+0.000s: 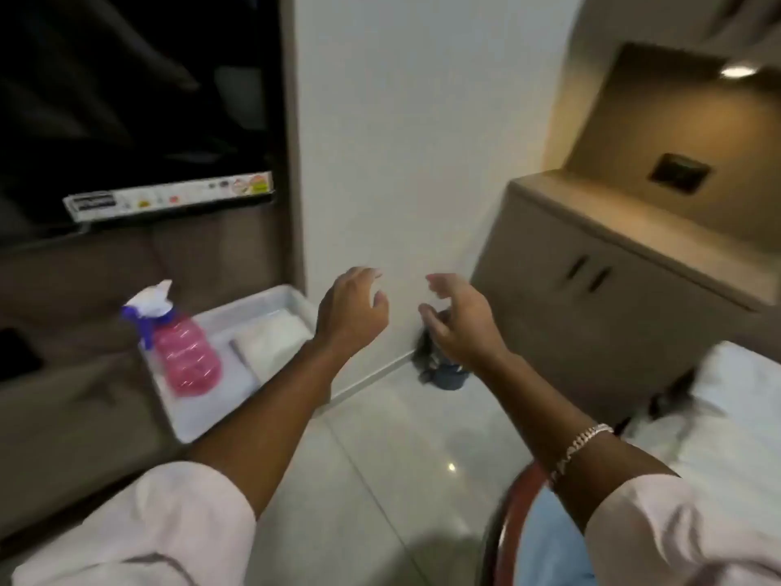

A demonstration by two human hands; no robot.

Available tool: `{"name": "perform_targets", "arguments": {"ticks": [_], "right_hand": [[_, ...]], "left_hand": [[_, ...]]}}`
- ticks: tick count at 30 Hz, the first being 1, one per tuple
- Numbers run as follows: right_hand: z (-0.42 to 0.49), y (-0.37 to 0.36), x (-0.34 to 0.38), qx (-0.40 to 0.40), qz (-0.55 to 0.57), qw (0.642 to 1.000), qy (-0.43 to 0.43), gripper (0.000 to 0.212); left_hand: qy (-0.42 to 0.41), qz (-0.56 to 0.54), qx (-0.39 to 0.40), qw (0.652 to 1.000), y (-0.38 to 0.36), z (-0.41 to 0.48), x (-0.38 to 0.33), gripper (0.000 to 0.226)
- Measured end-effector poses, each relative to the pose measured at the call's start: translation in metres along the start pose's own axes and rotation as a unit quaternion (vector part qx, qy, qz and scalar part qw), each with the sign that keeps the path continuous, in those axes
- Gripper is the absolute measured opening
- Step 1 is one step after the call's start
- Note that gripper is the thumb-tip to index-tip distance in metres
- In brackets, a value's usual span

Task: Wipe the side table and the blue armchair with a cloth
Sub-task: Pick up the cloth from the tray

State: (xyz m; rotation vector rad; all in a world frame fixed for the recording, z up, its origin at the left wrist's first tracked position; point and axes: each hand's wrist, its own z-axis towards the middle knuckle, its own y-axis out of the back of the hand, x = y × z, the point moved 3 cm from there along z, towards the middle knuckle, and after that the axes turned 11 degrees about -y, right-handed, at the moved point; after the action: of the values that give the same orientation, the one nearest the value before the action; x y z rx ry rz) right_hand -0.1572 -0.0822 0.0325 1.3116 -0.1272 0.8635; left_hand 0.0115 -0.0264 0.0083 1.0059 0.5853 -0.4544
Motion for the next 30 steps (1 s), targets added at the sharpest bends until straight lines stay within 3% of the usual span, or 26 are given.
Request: {"name": "perform_targets", "arguments": {"ticks": [2, 5, 8, 10, 14, 17, 21, 23, 26, 30], "right_hand": [[0.011, -0.058, 0.023, 0.084, 0.046, 0.995, -0.002, 0.045], [0.023, -0.148, 0.051, 0.174, 0.025, 0.984, -0.016, 0.046], [0.037, -0.216, 0.058, 0.239, -0.020, 0.969, -0.063, 0.043], [0.039, -0.249, 0.060, 0.266, -0.048, 0.959, -0.090, 0.041], [0.044, -0.283, 0.058, 0.244, -0.044, 0.961, -0.123, 0.046], [0.048, -0.284, 0.052, 0.221, 0.020, 0.956, -0.193, 0.043], [0.044, -0.255, 0.043, 0.143, 0.192, 0.948, -0.211, 0.035], [0.043, -0.227, 0.032, 0.104, 0.267, 0.934, -0.213, 0.033], [0.039, -0.178, 0.006, 0.098, 0.357, 0.895, -0.249, 0.041], [0.007, -0.101, -0.047, 0.169, 0.490, 0.792, -0.323, 0.060]], "left_hand": [[0.108, 0.022, -0.024, 0.994, 0.009, -0.020, 0.057, 0.040], [0.254, 0.046, -0.016, 0.966, 0.017, -0.058, 0.132, 0.042], [0.369, 0.015, -0.015, 0.929, 0.014, -0.066, 0.176, 0.061], [0.459, -0.063, -0.037, 0.886, 0.009, -0.065, 0.196, 0.070], [0.573, -0.225, -0.126, 0.778, 0.001, -0.055, 0.222, 0.057], [0.556, -0.323, -0.151, 0.751, -0.006, -0.048, 0.224, 0.039], [0.457, -0.385, -0.168, 0.784, 0.006, -0.031, 0.195, 0.035], [0.395, -0.418, -0.133, 0.807, 0.012, -0.017, 0.175, 0.031], [0.307, -0.473, -0.057, 0.824, 0.014, 0.004, 0.135, 0.028], [0.248, -0.526, 0.021, 0.813, -0.015, 0.015, 0.062, 0.060]]}}
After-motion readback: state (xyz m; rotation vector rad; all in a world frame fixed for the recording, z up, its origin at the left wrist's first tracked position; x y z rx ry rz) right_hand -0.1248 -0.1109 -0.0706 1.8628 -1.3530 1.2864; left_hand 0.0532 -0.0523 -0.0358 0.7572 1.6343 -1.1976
